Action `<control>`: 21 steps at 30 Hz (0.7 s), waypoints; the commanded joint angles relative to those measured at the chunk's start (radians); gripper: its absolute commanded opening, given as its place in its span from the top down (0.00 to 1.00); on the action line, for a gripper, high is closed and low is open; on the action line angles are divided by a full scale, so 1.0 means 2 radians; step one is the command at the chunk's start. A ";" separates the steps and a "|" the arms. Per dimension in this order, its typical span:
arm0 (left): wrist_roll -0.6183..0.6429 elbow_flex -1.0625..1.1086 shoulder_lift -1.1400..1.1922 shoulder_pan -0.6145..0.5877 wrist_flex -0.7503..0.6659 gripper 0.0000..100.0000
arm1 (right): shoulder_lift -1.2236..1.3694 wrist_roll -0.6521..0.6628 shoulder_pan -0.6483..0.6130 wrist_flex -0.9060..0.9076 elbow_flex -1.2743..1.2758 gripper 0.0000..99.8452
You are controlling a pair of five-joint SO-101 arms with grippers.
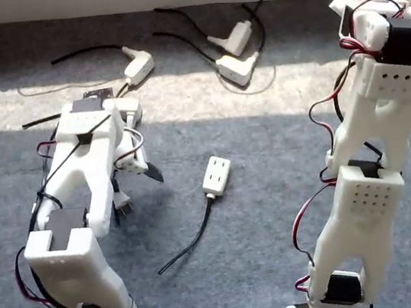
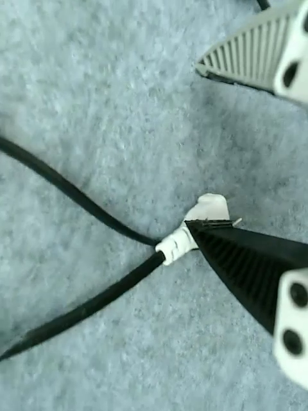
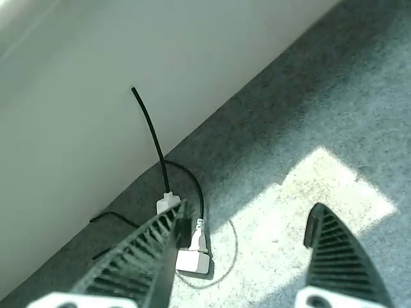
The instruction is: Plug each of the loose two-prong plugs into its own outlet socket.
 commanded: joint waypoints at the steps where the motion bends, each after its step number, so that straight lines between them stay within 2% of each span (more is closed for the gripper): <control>1: 0.009 0.013 -0.003 0.024 -0.037 0.66 | -0.003 0.005 0.001 -0.004 -0.017 0.72; 6: 0.028 0.042 -0.003 0.013 -0.065 0.66 | -0.003 0.005 0.000 -0.004 -0.017 0.72; 11: 0.028 0.053 -0.006 -0.003 -0.062 0.66 | -0.003 0.005 0.000 -0.004 -0.017 0.72; 21: -0.038 -0.005 -0.010 -0.065 0.054 0.66 | -0.003 0.004 -0.002 -0.004 -0.017 0.72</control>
